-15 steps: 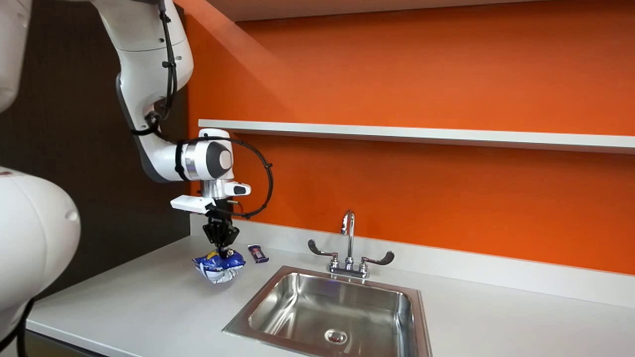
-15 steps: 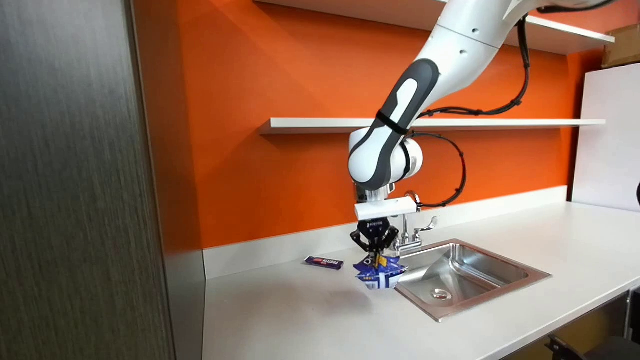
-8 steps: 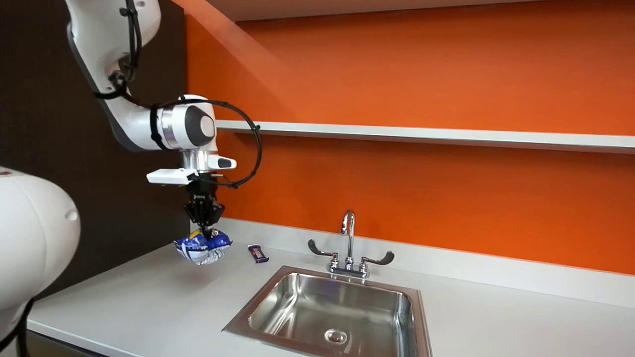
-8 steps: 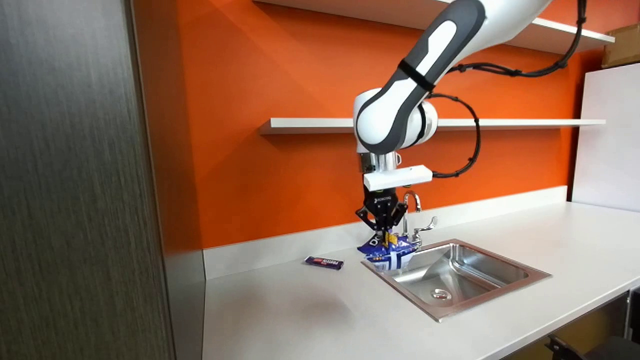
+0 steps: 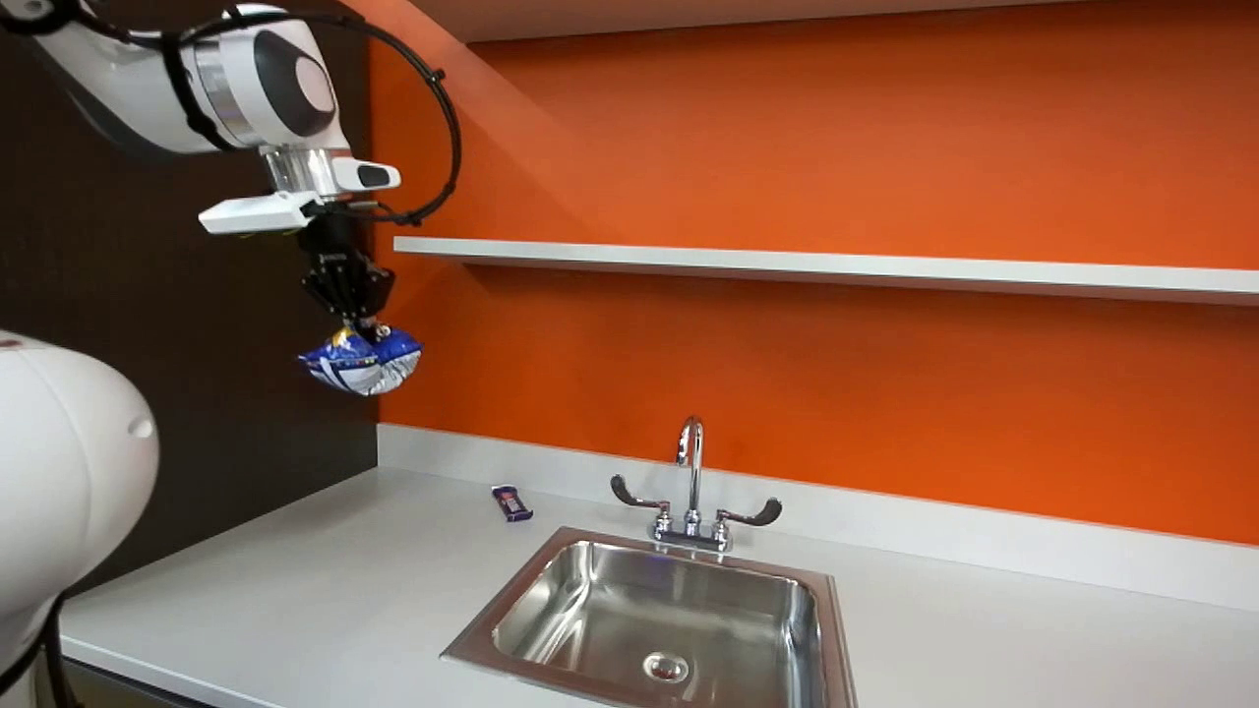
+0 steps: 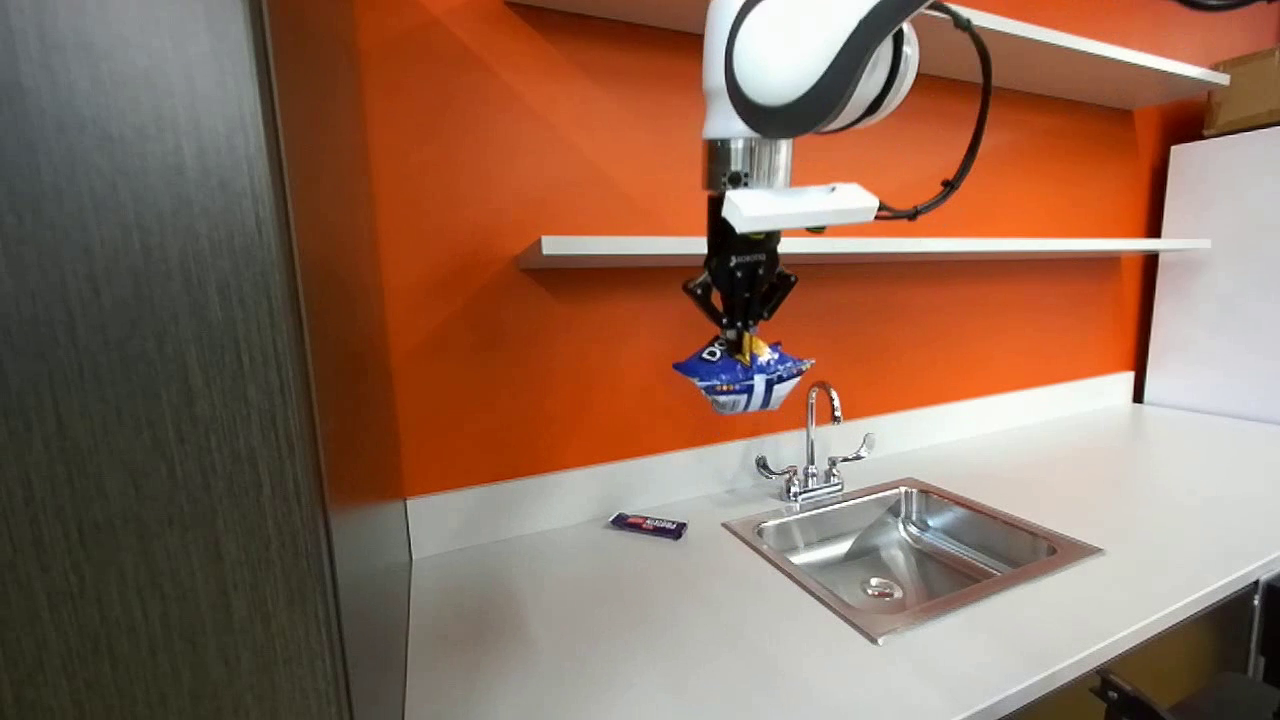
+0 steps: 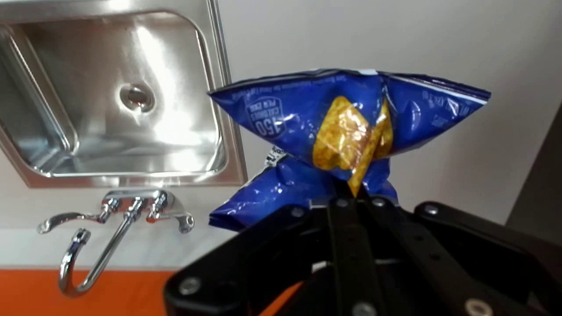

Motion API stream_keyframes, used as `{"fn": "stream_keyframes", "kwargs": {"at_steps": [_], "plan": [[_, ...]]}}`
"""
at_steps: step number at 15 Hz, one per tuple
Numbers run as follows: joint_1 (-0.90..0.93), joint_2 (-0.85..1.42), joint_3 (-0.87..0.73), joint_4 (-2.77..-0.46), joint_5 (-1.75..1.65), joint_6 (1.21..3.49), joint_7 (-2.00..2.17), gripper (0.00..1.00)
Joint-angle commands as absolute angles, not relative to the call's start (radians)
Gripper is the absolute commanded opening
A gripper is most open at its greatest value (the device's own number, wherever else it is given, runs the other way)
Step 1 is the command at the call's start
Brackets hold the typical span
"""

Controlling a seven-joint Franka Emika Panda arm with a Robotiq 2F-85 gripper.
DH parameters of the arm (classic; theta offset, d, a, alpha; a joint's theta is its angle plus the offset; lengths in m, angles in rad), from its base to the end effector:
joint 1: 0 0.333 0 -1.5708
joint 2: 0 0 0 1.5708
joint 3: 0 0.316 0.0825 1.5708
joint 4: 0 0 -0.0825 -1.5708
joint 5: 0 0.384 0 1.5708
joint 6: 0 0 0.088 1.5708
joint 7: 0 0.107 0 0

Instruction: Pick up the pack of the snacks and put it on the shelf

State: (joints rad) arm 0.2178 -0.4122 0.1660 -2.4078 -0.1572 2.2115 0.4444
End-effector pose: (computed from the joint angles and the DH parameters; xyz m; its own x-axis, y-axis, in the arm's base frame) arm 0.4109 0.1647 0.4850 0.9636 0.0272 0.2661 -0.0004 -0.9947 0.1030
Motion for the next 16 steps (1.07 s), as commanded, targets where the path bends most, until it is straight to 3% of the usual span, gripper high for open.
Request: {"fn": "stream_keyframes", "kwargs": {"at_steps": [1,8,16], "plan": [[0.179,-0.496,0.222,-2.346,-0.168,2.176,0.402,0.0],[0.124,-0.481,0.267,-2.168,-0.215,2.211,0.4,0.0],[0.062,-0.284,0.288,-1.909,-0.307,2.279,0.404,0.0]]}}
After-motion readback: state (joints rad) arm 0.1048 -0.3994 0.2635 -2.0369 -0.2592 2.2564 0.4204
